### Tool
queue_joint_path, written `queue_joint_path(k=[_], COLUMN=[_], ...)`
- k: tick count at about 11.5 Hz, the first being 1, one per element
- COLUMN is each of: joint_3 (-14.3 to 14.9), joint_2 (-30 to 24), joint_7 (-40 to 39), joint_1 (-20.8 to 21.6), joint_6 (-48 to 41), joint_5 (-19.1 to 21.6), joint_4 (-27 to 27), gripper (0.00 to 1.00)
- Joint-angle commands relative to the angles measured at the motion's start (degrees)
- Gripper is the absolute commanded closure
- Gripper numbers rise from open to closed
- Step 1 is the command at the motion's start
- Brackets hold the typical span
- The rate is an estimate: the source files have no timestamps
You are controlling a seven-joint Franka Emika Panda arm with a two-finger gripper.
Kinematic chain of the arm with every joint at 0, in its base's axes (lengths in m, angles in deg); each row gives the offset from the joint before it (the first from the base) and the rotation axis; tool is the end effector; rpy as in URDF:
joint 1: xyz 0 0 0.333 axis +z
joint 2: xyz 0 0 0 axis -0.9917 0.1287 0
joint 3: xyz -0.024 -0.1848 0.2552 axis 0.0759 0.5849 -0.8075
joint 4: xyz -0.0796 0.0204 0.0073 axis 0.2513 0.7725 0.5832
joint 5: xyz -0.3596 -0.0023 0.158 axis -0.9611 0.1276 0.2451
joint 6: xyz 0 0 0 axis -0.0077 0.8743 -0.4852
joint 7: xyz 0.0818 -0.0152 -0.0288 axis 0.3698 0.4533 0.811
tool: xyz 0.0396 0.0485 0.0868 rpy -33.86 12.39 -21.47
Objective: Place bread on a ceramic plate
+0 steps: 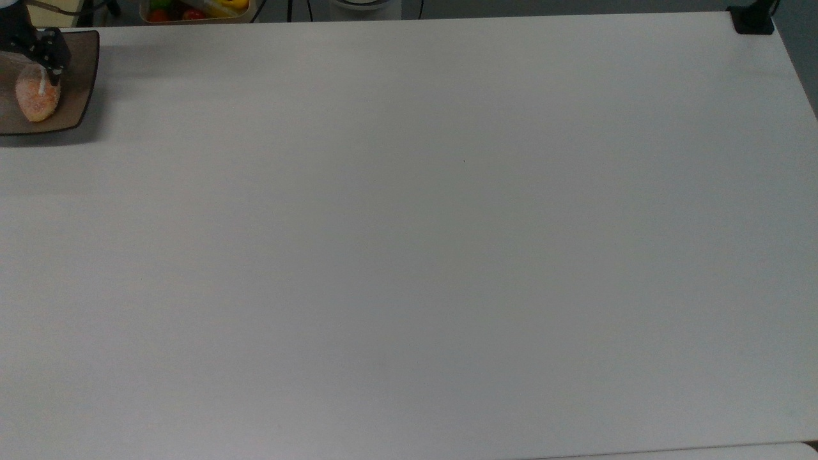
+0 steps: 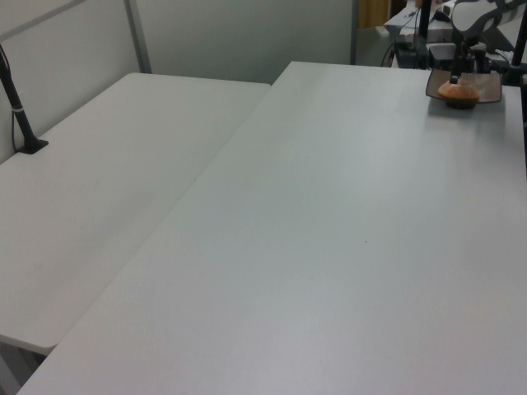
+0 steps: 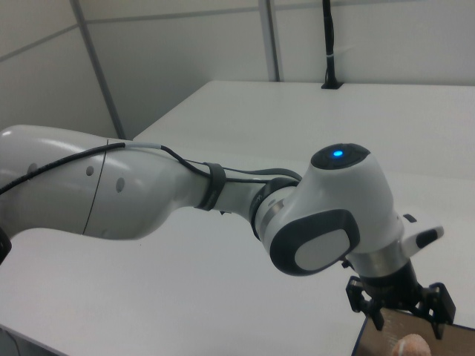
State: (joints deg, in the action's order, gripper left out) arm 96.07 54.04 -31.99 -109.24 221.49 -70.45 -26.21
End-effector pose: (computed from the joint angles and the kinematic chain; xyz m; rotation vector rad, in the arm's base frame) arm 0.4994 -0.4230 0.3940 2.8667 0.1653 0.1546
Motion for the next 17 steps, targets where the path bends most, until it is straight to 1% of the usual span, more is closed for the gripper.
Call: queue_joint_path(k=[1, 2, 3, 5, 6, 7, 8, 9, 11, 12, 14, 15, 17], joint_3=[-2.19, -3.6, -5.18, -7.9, -9.66, -12.2, -14.14, -15.03, -15.13, -15.13, -15.04, -15.04, -15.13], joint_2=[-2.34, -2.6, -4.0, -7.33, -8.92, -10.24, -11.56, -12.87, -15.86, -16.75, -17.37, -17.28, -17.19], joint_7=[7.31, 11.35, 16.0, 24.01, 27.44, 31.3, 36.3, 39.65, 41.27, 41.79, 45.99, 46.62, 46.63], joint_1=[2.02, 2.11, 2.38, 3.69, 4.04, 4.83, 6.32, 8.51, 12.91, 15.97, 21.25, 23.62, 26.54], joint_6=[-1.97, -5.99, -11.08, -20.05, -24.09, -27.27, -28.78, -30.36, -34.4, -36.07, -36.61, -36.53, -35.65], joint_5=[5.26, 7.46, 8.27, 8.27, 8.27, 8.27, 8.19, 7.58, 7.83, 7.83, 7.49, 7.4, 7.4], joint_4=[1.79, 4.23, 7.04, 9.96, 10.58, 10.59, 10.59, 10.5, 10.41, 10.32, 10.06, 9.97, 8.22], gripper=[0.0, 0.0, 0.0, 0.0, 0.0, 0.0, 0.0, 0.0, 0.0, 0.0, 0.0, 0.0, 0.0])
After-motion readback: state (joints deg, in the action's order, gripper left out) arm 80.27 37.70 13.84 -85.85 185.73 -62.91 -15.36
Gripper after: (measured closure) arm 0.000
